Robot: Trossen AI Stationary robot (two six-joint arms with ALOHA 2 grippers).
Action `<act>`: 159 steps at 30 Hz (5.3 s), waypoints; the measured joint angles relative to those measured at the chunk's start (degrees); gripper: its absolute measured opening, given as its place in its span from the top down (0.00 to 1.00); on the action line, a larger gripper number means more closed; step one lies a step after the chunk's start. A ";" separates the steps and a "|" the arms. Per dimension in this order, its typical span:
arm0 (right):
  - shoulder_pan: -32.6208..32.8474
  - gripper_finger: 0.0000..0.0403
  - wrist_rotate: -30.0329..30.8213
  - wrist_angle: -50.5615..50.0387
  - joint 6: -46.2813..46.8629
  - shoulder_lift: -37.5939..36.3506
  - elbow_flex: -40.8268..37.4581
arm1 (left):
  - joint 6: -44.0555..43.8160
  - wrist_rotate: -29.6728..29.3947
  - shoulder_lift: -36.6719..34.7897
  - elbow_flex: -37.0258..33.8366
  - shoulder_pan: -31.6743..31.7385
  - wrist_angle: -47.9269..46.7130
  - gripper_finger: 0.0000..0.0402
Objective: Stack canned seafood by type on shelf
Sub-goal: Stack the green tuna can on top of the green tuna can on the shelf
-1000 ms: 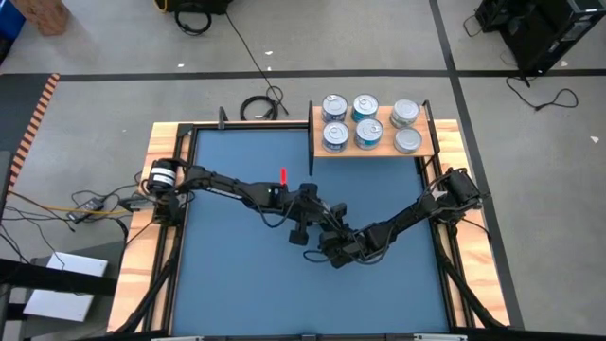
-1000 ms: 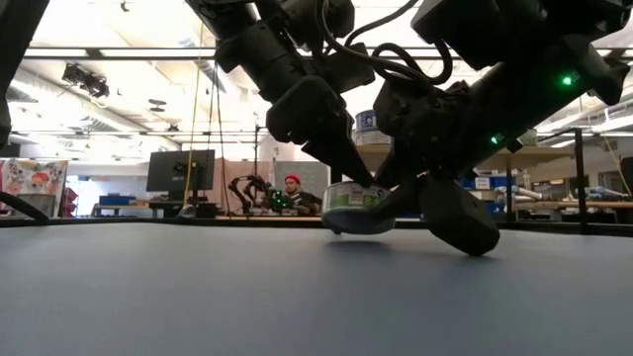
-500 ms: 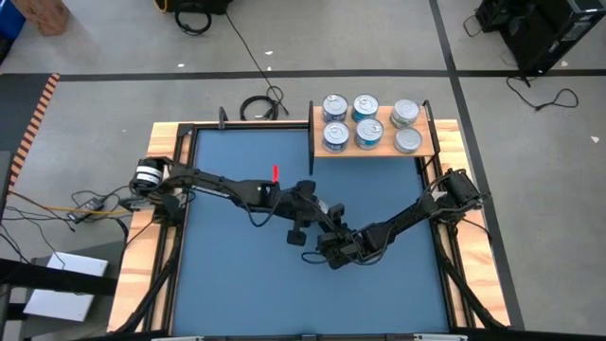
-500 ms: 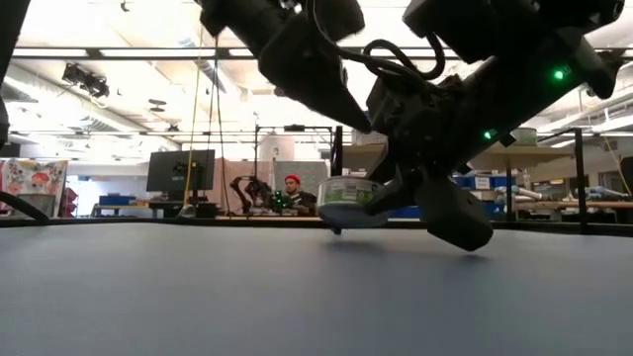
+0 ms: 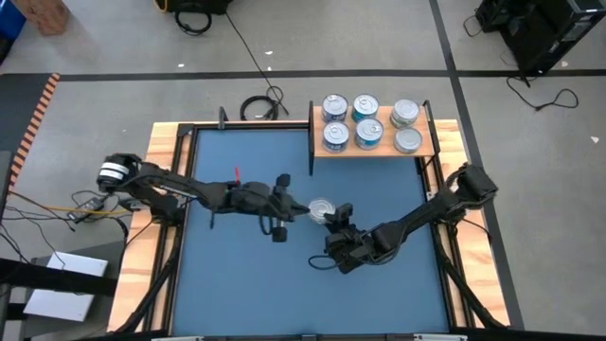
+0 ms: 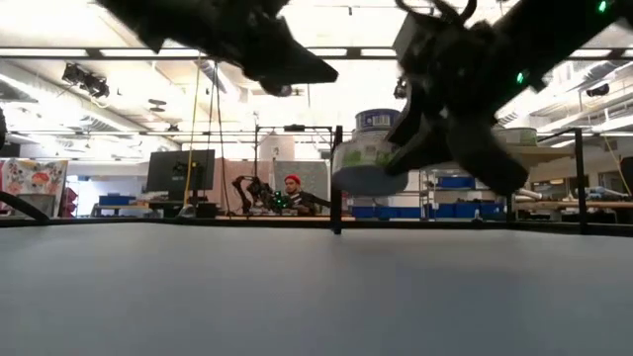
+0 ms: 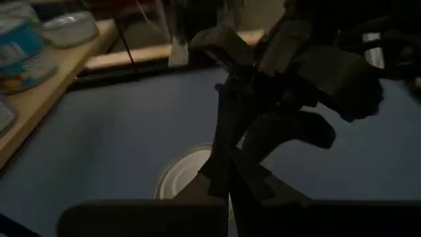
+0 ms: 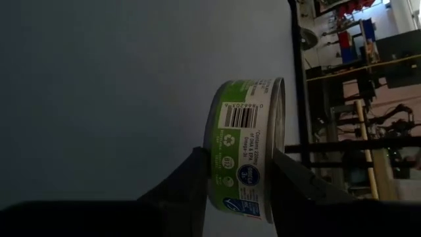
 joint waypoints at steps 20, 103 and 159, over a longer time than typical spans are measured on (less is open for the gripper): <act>0.37 0.69 4.44 -60.93 23.18 -12.56 19.96 | -1.97 -3.86 -5.57 -15.80 -0.26 25.13 0.99; -36.96 0.28 -8.00 -71.82 18.96 -30.98 4.96 | 0.61 -4.28 -5.53 -15.76 -0.33 27.50 0.99; -38.72 0.93 -28.49 -63.93 15.41 -31.25 8.50 | 0.53 -4.28 -5.51 -15.74 -0.32 27.09 0.99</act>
